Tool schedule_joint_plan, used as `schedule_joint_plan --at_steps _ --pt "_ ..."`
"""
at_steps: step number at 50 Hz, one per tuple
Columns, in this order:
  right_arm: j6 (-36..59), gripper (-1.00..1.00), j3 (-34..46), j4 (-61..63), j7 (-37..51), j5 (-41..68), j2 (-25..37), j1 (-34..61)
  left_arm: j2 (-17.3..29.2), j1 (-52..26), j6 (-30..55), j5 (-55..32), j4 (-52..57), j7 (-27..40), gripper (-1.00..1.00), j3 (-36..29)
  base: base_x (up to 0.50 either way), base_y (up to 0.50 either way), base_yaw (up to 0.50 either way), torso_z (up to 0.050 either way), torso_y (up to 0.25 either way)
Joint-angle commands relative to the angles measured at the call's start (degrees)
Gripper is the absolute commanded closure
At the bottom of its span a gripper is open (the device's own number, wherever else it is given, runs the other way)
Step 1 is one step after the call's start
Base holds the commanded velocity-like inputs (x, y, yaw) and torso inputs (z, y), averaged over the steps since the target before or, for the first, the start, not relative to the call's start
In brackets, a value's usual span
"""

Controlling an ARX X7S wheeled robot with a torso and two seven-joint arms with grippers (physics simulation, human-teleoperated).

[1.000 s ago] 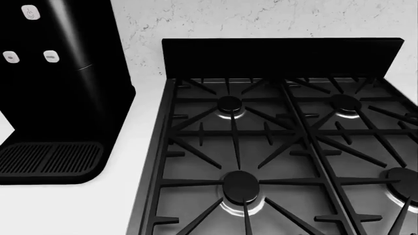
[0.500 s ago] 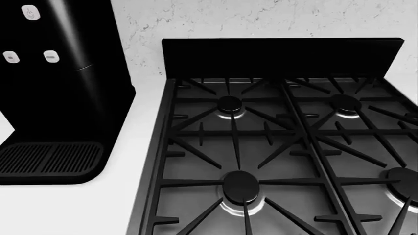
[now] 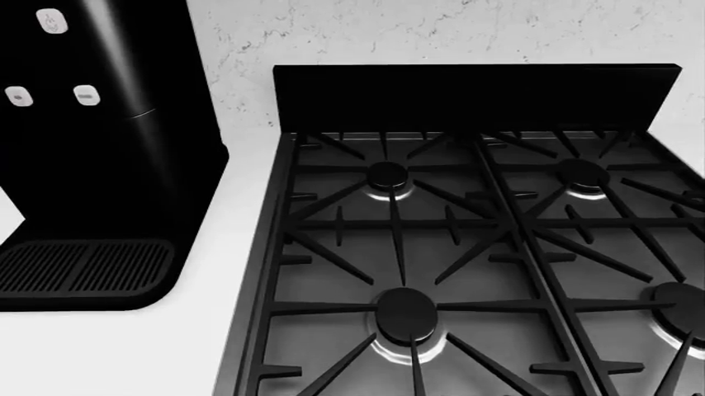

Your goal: Pick the chili pepper from the counter and place it in the microwave.

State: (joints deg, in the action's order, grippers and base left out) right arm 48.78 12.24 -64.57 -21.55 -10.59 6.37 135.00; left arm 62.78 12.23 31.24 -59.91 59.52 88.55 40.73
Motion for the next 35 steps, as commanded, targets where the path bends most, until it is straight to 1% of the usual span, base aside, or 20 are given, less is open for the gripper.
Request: schedule_joint_plan --at_steps 1,15,16,25,35 --pt "6.0 1.00 7.3 -10.4 -4.3 5.9 -0.3 -0.6 0.1 0.0 0.0 -0.2 -0.2 -0.2 -1.00 0.4 0.00 0.00 0.00 0.000 0.000" --pt "7.3 1.00 9.0 -10.4 -6.5 8.6 -0.3 -0.5 0.8 -2.6 0.9 -1.0 -1.1 -0.3 -1.00 -0.9 0.00 0.00 0.00 0.000 0.000" --pt "7.2 -1.00 9.2 -10.4 -7.0 8.6 -0.4 -0.6 0.8 -2.8 0.9 -1.1 -1.2 -0.4 -1.00 -1.0 0.00 0.00 0.00 0.000 0.000" --pt "6.6 -1.00 9.7 -10.4 -8.0 9.2 -0.2 -0.7 1.1 -4.8 1.5 -1.3 -1.7 -0.4 -1.00 -2.3 0.00 0.00 0.00 0.000 0.000" --pt "4.4 -1.00 8.9 -10.4 -5.2 9.5 0.7 -0.3 1.2 -6.6 2.4 -1.7 -2.1 -0.6 -1.00 -3.3 0.00 0.00 0.00 0.000 0.000"
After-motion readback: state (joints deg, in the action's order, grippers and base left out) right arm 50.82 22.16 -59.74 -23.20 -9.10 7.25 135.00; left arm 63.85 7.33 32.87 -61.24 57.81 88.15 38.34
